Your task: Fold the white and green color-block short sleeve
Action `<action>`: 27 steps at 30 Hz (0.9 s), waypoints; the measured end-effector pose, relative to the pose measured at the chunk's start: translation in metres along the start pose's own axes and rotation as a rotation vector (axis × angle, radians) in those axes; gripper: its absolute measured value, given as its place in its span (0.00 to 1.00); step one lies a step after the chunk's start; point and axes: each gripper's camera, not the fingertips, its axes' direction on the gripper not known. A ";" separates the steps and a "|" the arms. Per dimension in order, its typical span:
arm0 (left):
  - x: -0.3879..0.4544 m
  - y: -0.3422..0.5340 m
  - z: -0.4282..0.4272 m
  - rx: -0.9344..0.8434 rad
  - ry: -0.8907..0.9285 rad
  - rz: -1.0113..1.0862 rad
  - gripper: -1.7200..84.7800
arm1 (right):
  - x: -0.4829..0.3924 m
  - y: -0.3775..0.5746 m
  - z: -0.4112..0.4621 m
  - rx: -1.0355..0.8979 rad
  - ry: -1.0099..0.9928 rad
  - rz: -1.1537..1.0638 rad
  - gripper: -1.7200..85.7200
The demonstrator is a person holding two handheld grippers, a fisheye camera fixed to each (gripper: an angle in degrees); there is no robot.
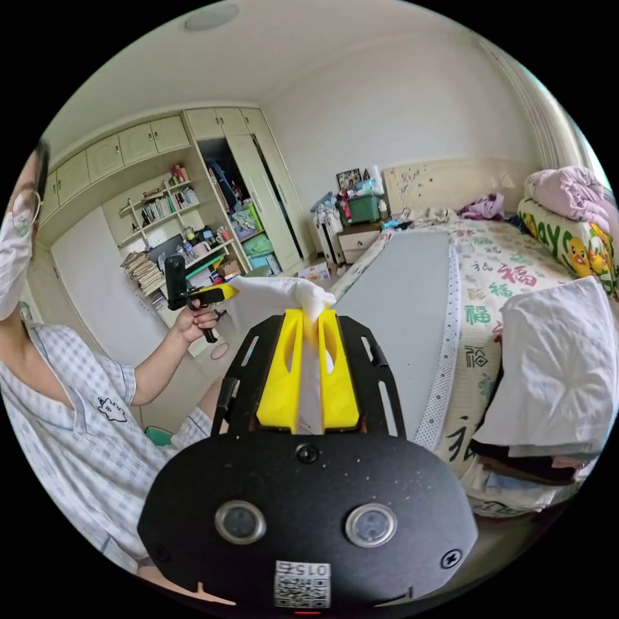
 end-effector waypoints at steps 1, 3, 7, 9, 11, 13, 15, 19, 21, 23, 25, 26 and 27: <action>0.016 -0.009 -0.001 0.022 0.032 0.029 0.06 | -0.020 0.004 -0.025 0.045 0.021 -0.009 0.07; 0.039 -0.022 0.001 0.043 0.084 0.065 0.06 | -0.049 0.008 -0.061 0.102 0.062 -0.021 0.07; 0.091 -0.049 0.025 0.065 0.185 0.162 0.06 | -0.110 0.020 -0.139 0.190 0.206 -0.037 0.07; 0.112 -0.059 0.040 0.065 0.216 0.197 0.07 | -0.136 0.025 -0.168 0.216 0.287 -0.045 0.07; 0.134 -0.070 0.063 0.063 0.278 0.215 0.07 | -0.168 0.031 -0.197 0.243 0.412 -0.061 0.07; 0.148 -0.077 0.080 0.056 0.328 0.216 0.07 | -0.184 0.034 -0.215 0.264 0.488 -0.064 0.07; 0.163 -0.081 0.096 0.039 0.368 0.224 0.07 | -0.194 0.034 -0.229 0.267 0.548 -0.055 0.07; 0.202 -0.083 0.124 -0.005 0.359 0.293 0.07 | -0.204 0.025 -0.247 0.207 0.664 -0.052 0.07; 0.207 -0.087 0.136 -0.014 0.370 0.287 0.07 | -0.204 0.018 -0.255 0.211 0.673 -0.063 0.07; 0.205 -0.100 0.153 -0.010 0.400 0.252 0.06 | -0.197 0.003 -0.269 0.229 0.663 -0.076 0.07; 0.202 -0.114 0.168 -0.001 0.393 0.235 0.06 | -0.185 -0.016 -0.278 0.240 0.655 -0.092 0.07; 0.198 -0.127 0.179 0.009 0.372 0.226 0.06 | -0.175 -0.034 -0.283 0.239 0.667 -0.108 0.07; 0.195 -0.135 0.185 0.015 0.360 0.221 0.06 | -0.169 -0.045 -0.285 0.233 0.677 -0.119 0.07</action>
